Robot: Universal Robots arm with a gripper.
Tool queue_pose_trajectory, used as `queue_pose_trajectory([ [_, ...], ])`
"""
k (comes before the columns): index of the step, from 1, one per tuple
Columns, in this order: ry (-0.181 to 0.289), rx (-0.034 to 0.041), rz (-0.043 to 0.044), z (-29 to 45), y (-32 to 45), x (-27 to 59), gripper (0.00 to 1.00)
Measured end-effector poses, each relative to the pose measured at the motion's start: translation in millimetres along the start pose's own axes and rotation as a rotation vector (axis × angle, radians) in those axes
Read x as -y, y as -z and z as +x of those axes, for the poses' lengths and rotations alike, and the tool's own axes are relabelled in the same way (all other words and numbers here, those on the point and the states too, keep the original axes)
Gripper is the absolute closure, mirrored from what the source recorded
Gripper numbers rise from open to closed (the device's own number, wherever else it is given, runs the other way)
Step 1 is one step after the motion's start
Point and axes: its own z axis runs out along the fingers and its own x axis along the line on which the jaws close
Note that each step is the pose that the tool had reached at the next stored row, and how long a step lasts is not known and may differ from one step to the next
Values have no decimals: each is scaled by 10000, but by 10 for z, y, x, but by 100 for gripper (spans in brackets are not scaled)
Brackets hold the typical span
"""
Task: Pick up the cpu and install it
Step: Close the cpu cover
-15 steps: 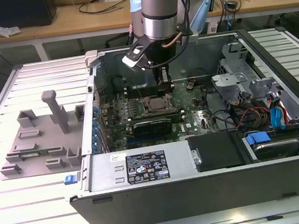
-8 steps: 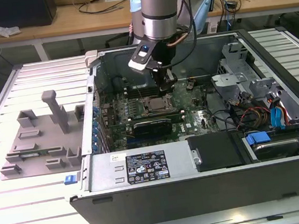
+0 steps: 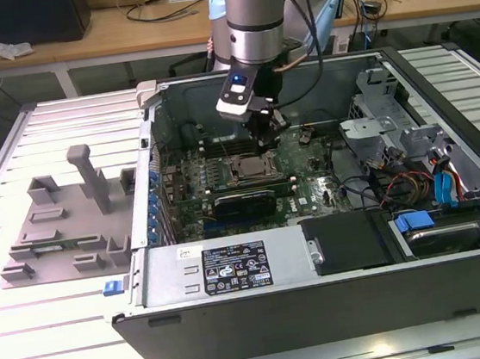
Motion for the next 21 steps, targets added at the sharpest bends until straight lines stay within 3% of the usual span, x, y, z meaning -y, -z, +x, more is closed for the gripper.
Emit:
queue_pose_trajectory([
  [6,1670,57,-67,0,0,0,89],
  [10,2423,83,-98,0,0,0,89],
  [14,3725,127,-150,0,0,0,89],
  [21,5158,176,-208,0,0,0,89],
])
